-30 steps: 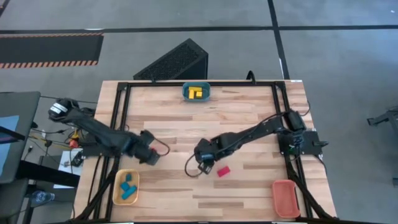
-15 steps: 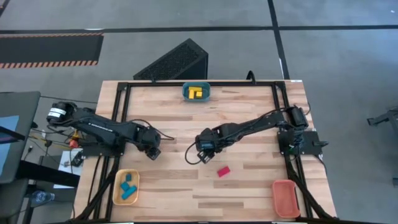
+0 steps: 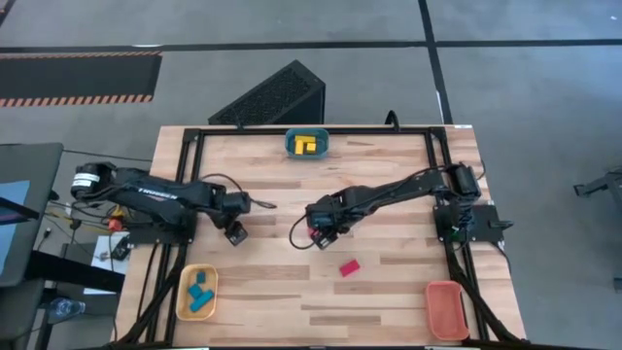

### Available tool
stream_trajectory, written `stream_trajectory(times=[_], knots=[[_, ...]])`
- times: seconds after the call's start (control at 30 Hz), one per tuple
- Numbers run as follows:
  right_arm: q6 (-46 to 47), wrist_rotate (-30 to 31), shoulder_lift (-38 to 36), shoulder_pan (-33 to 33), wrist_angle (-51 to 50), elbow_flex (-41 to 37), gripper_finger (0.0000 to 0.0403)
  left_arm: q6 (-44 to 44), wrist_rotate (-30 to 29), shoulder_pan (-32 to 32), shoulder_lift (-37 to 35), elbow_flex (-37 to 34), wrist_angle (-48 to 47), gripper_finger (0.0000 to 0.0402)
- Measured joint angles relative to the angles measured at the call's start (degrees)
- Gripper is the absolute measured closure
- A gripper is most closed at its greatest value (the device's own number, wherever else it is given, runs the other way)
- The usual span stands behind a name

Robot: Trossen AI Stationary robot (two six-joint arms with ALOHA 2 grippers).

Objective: Sort & place blocks by color
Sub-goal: Put the left red block into the orange bin

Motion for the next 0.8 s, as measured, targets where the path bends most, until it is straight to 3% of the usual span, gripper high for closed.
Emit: stream_trajectory(times=[0.17, 0.33, 0.43, 0.6, 0.7, 0.8], knots=[[-5.49, 0.60, 0.00, -0.26, -5.56, 5.84, 0.0206, 7.07, -1.24, 3.68, 0.12, -0.03, 12.85, 0.0305], [-13.07, 16.88, -2.64, 1.07, -12.30, 10.52, 0.0221, 4.36, 3.13, 6.28, 2.52, 0.25, 35.62, 0.0305], [-14.89, 22.79, -7.38, 0.71, -14.28, 9.12, 0.0235, 1.65, 6.71, 6.49, 6.76, 0.79, 45.45, 0.0305], [-16.51, 27.42, -19.74, -0.07, -7.79, -4.28, 0.0253, 4.08, 2.85, 3.90, 15.56, 8.68, 52.50, 0.0305], [-17.54, 23.63, -28.72, 0.13, 0.86, -16.31, 0.0263, 6.35, 0.80, 1.28, 21.38, 16.31, 53.73, 0.0301], [-17.60, 15.64, -37.86, 0.23, 6.70, -25.57, 0.0274, 6.15, -0.46, -0.86, 27.08, 24.43, 53.53, 0.0283]])
